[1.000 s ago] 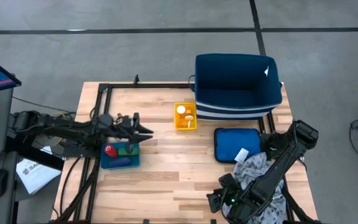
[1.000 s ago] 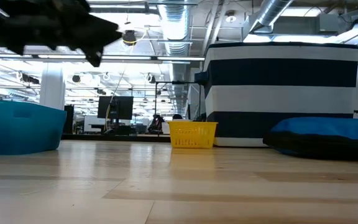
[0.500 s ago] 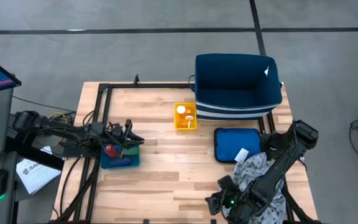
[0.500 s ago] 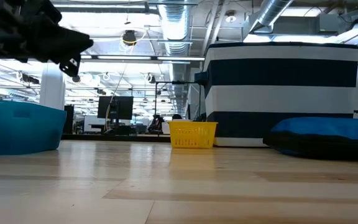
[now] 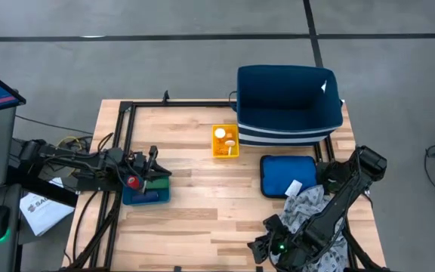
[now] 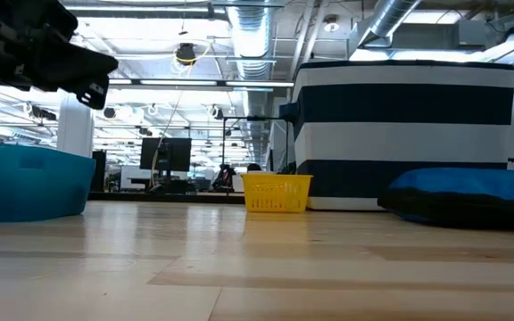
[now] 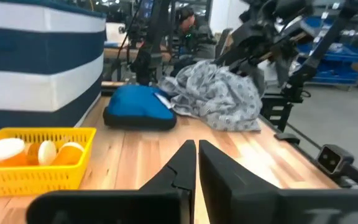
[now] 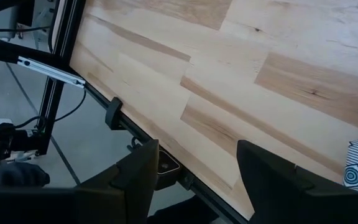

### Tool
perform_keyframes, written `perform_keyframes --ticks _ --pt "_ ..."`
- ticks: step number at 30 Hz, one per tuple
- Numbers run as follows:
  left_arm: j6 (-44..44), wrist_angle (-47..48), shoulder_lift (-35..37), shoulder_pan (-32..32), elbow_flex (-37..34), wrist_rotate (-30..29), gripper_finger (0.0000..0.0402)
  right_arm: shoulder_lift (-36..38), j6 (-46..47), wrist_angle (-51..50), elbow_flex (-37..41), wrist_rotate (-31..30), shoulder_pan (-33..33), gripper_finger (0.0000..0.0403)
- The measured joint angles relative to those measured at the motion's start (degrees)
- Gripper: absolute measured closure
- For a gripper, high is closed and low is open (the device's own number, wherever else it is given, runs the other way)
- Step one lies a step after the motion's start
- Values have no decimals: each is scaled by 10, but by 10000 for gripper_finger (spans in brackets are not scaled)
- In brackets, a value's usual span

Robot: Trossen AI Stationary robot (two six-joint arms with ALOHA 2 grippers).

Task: Pick & place medical supplies in basket/bin
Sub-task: Put the blue patient gown into the blue and white bin

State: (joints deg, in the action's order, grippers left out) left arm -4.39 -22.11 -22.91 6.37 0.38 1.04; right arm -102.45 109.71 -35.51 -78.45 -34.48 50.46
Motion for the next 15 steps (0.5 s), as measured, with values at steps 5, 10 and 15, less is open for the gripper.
perform_keyframes --ticks 5,10,15 --pt "9 10 23 0 0 3 400 0 -6 0 0 0 0 189" --pt "14 36 52 -1 0 3 400 0 -6 9 0 0 2 189" --pt "16 66 94 -1 0 3 400 0 -9 13 0 0 2 189"
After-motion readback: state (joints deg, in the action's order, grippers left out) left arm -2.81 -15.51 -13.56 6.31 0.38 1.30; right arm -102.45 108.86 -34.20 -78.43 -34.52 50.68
